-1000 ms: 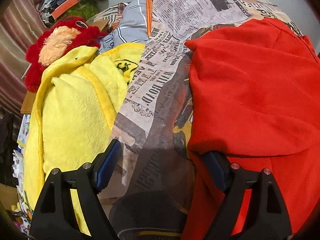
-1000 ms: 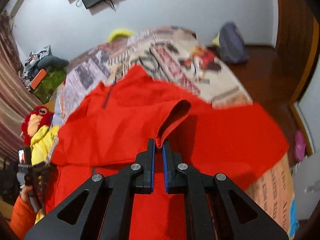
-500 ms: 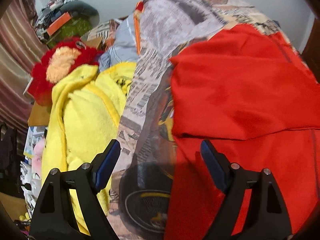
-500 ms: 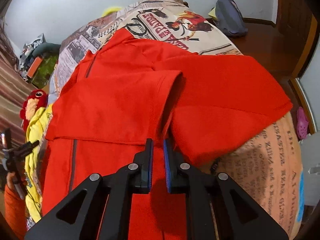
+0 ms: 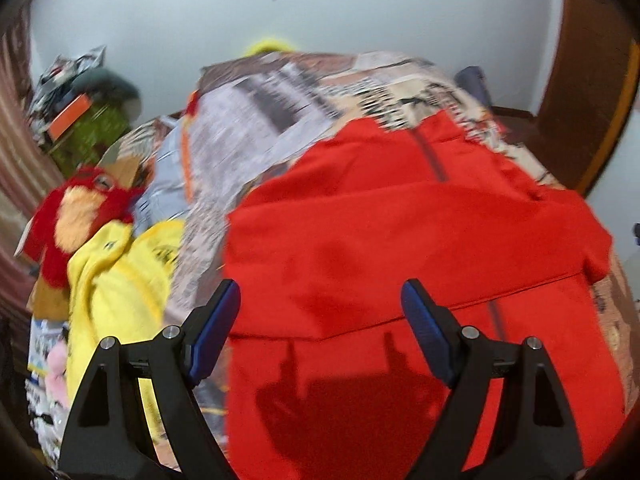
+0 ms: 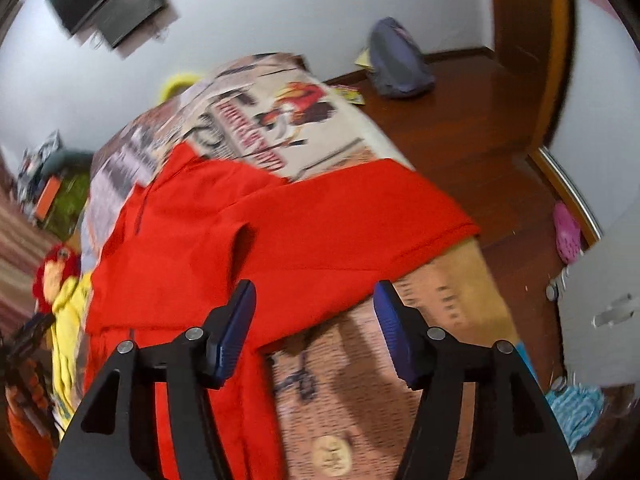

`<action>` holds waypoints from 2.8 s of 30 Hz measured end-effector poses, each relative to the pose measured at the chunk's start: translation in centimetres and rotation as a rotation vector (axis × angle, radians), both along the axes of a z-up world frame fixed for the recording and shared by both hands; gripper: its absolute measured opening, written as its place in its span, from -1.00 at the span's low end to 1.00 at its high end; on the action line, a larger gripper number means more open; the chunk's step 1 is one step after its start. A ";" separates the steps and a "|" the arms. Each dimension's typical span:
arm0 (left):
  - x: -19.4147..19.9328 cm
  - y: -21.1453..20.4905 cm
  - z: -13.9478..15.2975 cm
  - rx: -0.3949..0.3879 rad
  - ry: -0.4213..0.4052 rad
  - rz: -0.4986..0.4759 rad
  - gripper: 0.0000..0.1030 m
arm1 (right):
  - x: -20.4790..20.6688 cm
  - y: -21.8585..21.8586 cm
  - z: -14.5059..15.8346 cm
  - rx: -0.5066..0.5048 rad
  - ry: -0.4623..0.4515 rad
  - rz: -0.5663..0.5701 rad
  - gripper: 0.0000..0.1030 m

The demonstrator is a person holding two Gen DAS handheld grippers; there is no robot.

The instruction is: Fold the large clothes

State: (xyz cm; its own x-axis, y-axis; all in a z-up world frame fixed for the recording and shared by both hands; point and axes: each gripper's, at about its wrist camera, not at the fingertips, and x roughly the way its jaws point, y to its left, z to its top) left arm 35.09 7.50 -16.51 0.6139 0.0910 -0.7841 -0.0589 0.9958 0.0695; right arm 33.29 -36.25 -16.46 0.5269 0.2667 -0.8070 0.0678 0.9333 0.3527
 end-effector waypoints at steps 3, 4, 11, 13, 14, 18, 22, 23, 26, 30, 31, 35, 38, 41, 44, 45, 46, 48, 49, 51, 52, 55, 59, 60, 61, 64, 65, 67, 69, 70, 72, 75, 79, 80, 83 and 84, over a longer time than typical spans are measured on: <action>0.9 -2.3 0.0 -0.032 -0.010 -0.046 0.60 | 1.1 -2.6 -2.2 0.078 0.059 -0.069 0.12; 1.2 -2.8 -0.2 -0.041 -0.008 -0.056 0.60 | 1.4 -3.1 -2.7 0.099 0.076 -0.086 0.12; 3.2 -5.5 -3.1 -0.070 0.042 -0.090 0.60 | 3.7 -5.5 -7.4 0.233 0.162 -0.209 0.12; 3.4 -5.6 -4.0 -0.075 0.061 -0.085 0.60 | 4.3 -5.5 -7.7 0.223 0.144 -0.236 0.17; 3.5 -5.6 -4.4 -0.075 0.069 -0.081 0.60 | 4.7 -5.5 -7.8 0.218 0.136 -0.247 0.17; 3.8 -5.1 -6.0 -0.089 0.106 -0.061 0.60 | 6.4 -5.9 -9.2 0.244 0.139 -0.313 0.13; 3.9 -4.6 -6.9 -0.083 0.123 -0.041 0.60 | 7.5 -6.4 -9.1 0.204 0.122 -0.366 -0.22; 4.0 -4.5 -7.1 -0.082 0.126 -0.038 0.60 | 7.9 -6.5 -8.8 0.181 0.116 -0.366 -0.45; 3.9 -4.3 -7.3 -0.084 0.135 -0.029 0.60 | 8.2 -7.0 -7.9 0.189 0.106 -0.366 -0.85; 3.4 -4.0 -7.0 -0.089 0.128 -0.027 0.60 | 7.3 -7.8 -4.2 0.160 0.019 -0.369 -0.89; 3.2 -4.0 -6.9 -0.091 0.125 -0.027 0.60 | 7.0 -7.7 -2.9 0.131 -0.014 -0.367 -0.89; 2.5 -3.6 -6.0 -0.089 0.108 -0.029 0.60 | 5.6 -7.4 3.5 0.067 -0.160 -0.344 -0.91; 2.0 -3.3 -5.5 -0.094 0.097 -0.027 0.60 | 4.5 -6.2 8.1 0.060 -0.252 -0.292 -0.91; 1.4 -2.9 -4.9 -0.111 0.085 -0.024 0.60 | 3.6 -3.9 11.7 0.078 -0.325 -0.213 -0.91; 0.6 -2.4 -4.3 -0.123 0.073 -0.025 0.60 | 3.0 -0.5 13.7 0.081 -0.364 -0.120 -0.91; 0.3 -2.3 -4.2 -0.124 0.069 -0.026 0.60 | 2.9 0.9 14.1 0.079 -0.373 -0.085 -0.91; 0.1 -2.2 -4.0 -0.125 0.065 -0.027 0.60 | 2.8 2.5 14.4 0.075 -0.380 -0.044 -0.91; -0.4 -1.7 -3.6 -0.127 0.054 -0.027 0.60 | 2.6 5.2 14.8 0.069 -0.390 0.023 -0.91; -0.6 -1.4 -3.5 -0.127 0.049 -0.025 0.60 | 2.5 6.8 14.9 0.068 -0.392 0.063 -0.91; -1.1 -0.7 -3.0 -0.128 0.035 -0.019 0.60 | 2.5 9.9 14.8 0.064 -0.389 0.133 -0.91; -1.3 -0.4 -2.8 -0.130 0.029 -0.016 0.60 | 2.6 11.7 14.4 0.061 -0.381 0.173 -0.91; -1.9 0.7 -2.3 -0.138 0.012 -0.002 0.60 | 3.0 16.8 12.8 0.055 -0.339 0.286 -0.91; -3.0 2.5 -2.1 -0.144 -0.002 0.022 0.60 | 3.5 22.4 8.2 0.043 -0.197 0.430 -0.91; -3.3 2.9 -2.2 -0.146 -0.002 0.026 0.60 | 3.4 23.8 6.8 0.018 -0.163 0.459 -0.91; -3.5 3.2 -2.4 -0.147 0.001 0.030 0.60 | 3.3 25.2 4.9 -0.007 -0.119 0.491 -0.90; -4.0 4.3 -3.0 -0.146 0.018 0.045 0.60 | 3.0 27.7 -0.2 -0.044 0.016 0.566 -0.90; -4.2 4.6 -3.3 -0.146 0.024 0.050 0.60 | 2.7 28.1 -1.3 -0.057 0.045 0.582 -0.90; -4.6 5.2 -3.8 -0.148 0.038 0.059 0.60 | 1.9 29.1 -3.3 -0.077 0.093 0.611 -0.90; -4.8 5.4 -4.3 -0.150 0.053 0.062 0.60 | 1.2 29.7 -4.3 -0.104 0.120 0.637 -0.90; -4.9 5.4 -4.6 -0.148 0.062 0.063 0.60 | 0.8 29.9 -4.6 -0.129 0.120 0.641 -0.90; -5.0 5.2 -4.9 -0.140 0.073 0.061 0.60 | 0.3 30.0 -4.6 -0.155 0.134 0.664 -0.83; -4.9 4.4 -4.9 -0.117 0.078 0.045 0.60 | -0.1 29.5 -4.1 -0.174 0.159 0.703 -0.60; -4.3 2.1 -3.5 -0.090 0.052 -0.009 0.60 | -1.8 27.1 -2.3 -0.197 0.097 0.709 -0.49; -4.1 1.6 -3.2 -0.085 0.045 -0.021 0.60 | -2.1 26.5 -2.0 -0.202 0.077 0.697 -0.46; -3.2 -1.0 -1.8 -0.052 0.018 -0.071 0.60 | -2.6 22.9 -0.6 -0.213 0.008 0.630 -0.39; -2.8 -2.0 -1.3 -0.038 0.009 -0.092 0.60 | -2.6 22.2 -0.3 -0.219 -0.008 0.605 -0.31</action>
